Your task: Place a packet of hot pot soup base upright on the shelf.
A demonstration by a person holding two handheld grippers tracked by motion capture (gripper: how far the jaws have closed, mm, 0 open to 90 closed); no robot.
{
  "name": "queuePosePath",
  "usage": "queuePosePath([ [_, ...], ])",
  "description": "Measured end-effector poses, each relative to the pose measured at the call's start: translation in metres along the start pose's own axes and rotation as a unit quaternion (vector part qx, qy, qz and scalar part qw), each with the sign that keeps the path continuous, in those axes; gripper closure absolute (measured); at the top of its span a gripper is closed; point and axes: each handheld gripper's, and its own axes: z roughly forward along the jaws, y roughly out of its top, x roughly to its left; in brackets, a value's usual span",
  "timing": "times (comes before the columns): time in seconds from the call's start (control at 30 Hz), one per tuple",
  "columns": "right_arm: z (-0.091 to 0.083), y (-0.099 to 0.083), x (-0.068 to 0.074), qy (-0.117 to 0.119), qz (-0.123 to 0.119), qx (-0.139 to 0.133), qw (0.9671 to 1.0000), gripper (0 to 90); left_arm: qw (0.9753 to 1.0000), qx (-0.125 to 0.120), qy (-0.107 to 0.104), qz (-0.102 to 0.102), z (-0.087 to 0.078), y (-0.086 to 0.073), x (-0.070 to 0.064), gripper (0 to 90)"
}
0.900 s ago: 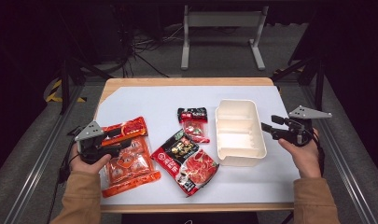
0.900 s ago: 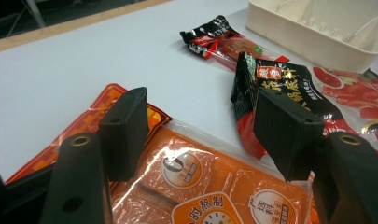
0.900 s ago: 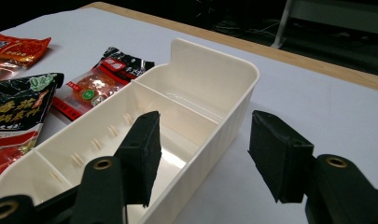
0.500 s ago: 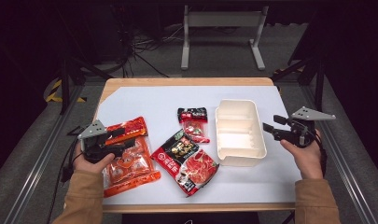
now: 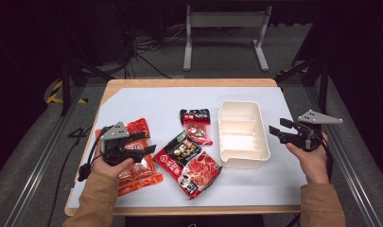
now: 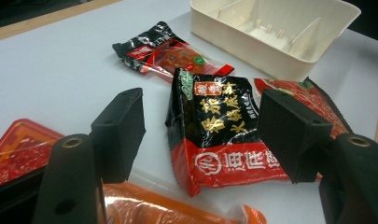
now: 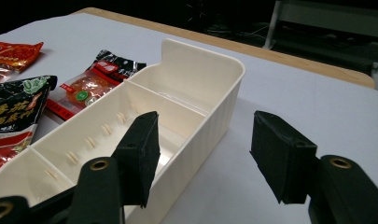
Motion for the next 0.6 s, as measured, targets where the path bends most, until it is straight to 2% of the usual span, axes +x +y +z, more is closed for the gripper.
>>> queuePosePath([
  [0.1, -0.001, -0.001, -0.001, -0.001, -0.002, -0.001, 1.0000, 41.4, 1.0000, -0.001, -0.001, 0.000, 0.005, 0.002, -0.004, 31.8],
  [0.23, -0.003, -0.003, 0.000, -0.003, 0.000, -0.001, 1.0000, 40.6, 0.9999, -0.005, 0.006, -0.012, 0.015, 0.001, -0.007, 29.9],
  [0.3, -0.003, -0.004, 0.000, -0.004, -0.002, 0.001, 1.0000, 40.3, 0.9996, -0.005, -0.011, -0.027, 0.022, -0.001, -0.007, 36.9],
  [0.43, -0.003, -0.006, 0.001, -0.006, -0.001, 0.002, 1.0000, 40.1, 0.9995, -0.005, -0.006, -0.031, 0.031, -0.005, -0.008, 36.8],
  [0.5, -0.004, -0.006, 0.001, -0.006, -0.001, 0.003, 1.0000, 40.1, 0.9992, 0.008, -0.001, -0.040, 0.038, -0.007, -0.008, 36.9],
  [0.6, -0.004, -0.007, 0.001, -0.006, -0.002, 0.005, 1.0000, 40.2, 0.9987, 0.014, 0.002, -0.050, 0.046, -0.013, -0.008, 39.9],
])
